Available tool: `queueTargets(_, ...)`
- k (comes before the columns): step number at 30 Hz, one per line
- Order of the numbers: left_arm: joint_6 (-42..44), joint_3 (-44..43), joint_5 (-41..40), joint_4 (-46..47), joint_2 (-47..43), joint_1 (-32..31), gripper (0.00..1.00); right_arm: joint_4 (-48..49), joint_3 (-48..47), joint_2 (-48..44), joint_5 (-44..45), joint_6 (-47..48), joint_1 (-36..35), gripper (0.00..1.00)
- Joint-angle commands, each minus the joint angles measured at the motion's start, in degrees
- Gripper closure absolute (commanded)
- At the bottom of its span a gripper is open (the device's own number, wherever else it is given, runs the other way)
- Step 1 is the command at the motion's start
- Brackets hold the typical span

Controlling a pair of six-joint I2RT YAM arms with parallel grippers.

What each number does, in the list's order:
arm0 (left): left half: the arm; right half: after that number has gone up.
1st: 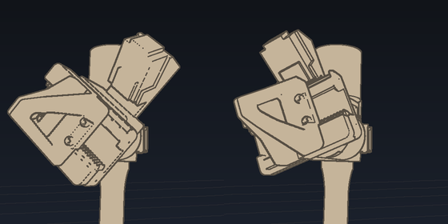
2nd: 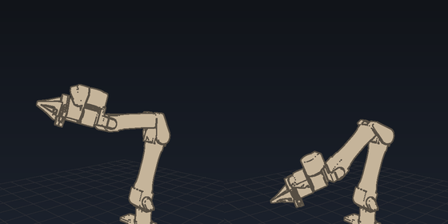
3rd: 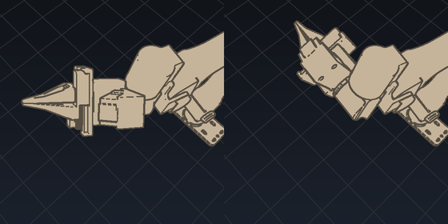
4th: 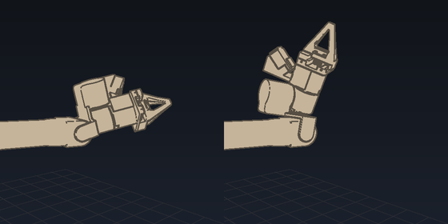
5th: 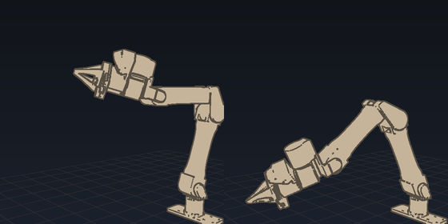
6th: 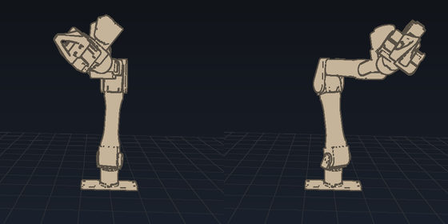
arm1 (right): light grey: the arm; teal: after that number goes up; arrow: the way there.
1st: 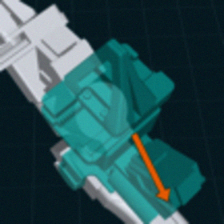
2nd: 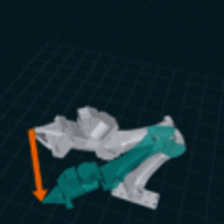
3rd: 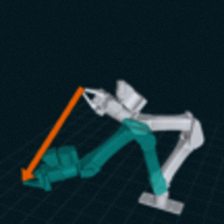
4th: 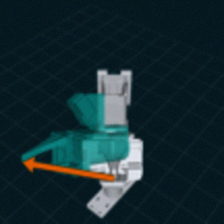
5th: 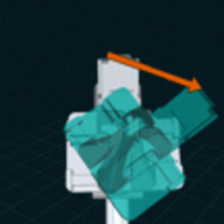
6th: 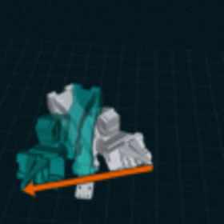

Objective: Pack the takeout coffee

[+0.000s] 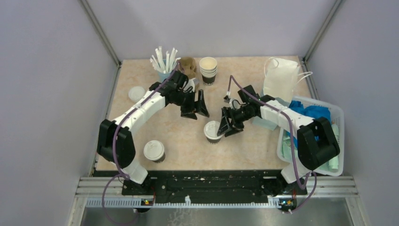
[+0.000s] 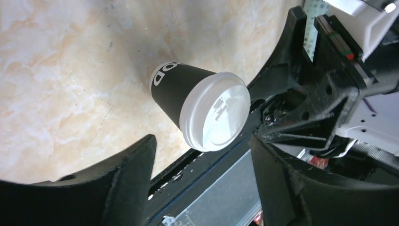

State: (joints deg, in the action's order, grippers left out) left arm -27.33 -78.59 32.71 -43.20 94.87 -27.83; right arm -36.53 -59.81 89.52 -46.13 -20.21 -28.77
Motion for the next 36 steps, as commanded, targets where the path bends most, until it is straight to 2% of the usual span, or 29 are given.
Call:
queueTargets(1, -2.3, 4.3, -0.6, 1.0, -6.9, 1.9, 0.25, 0.2, -4.1, -1.3, 1.6, 0.9, 1.2, 0.39)
queueTargets(5, -7.2, 11.1, 5.6, 4.6, -9.1, 2.1, 0.50, 1.5, -5.3, 0.3, 3.8, 0.2, 1.2, 0.41)
queueTargets(8, -10.8, 16.6, 8.4, 8.9, -11.2, 1.6, 0.57, 2.2, -6.4, 1.4, 4.5, -0.2, 1.3, 0.42)
queueTargets(12, -12.6, 19.5, 10.2, 11.3, -11.5, 1.3, 0.59, 2.6, -7.2, 2.3, 4.3, -0.5, 1.3, 0.44)
queueTargets(17, -11.8, 19.2, 9.4, 11.3, -9.7, 1.0, 0.56, 2.0, -7.1, 2.6, 4.3, 0.2, 1.3, 0.45)
queueTargets(25, -11.8, 18.6, 9.0, 12.8, -6.9, 0.9, 0.61, 2.3, -6.6, 2.6, 4.6, 0.3, 1.6, 0.45)
queueTargets(36, -11.5, 18.3, 8.5, 13.1, -5.1, 0.8, 0.61, 2.7, -7.9, 4.4, 4.3, 0.7, 1.9, 0.46)
